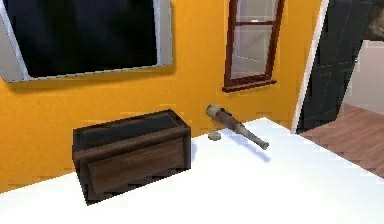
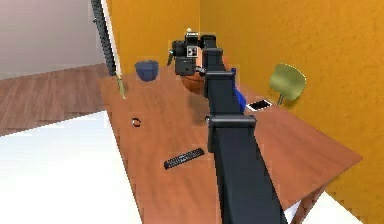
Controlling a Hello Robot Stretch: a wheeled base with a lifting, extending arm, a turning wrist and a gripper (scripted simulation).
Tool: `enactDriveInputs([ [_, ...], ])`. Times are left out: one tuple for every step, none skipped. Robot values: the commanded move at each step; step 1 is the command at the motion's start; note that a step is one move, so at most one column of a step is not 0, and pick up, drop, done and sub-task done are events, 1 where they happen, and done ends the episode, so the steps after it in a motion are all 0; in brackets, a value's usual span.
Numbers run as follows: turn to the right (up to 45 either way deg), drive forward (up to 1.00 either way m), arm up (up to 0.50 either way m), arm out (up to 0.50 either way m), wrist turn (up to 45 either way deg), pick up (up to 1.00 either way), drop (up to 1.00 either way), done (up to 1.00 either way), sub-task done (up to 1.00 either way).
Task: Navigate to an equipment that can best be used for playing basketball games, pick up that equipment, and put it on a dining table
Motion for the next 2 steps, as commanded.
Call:
enactDriveInputs([
  [0.0,0.00,-0.32,0.00,0.0,0.00,0.00,0.00,0.00],
  [0.0,0.00,0.00,0.00,0.0,0.00,1.00,0.00,0.00],
])
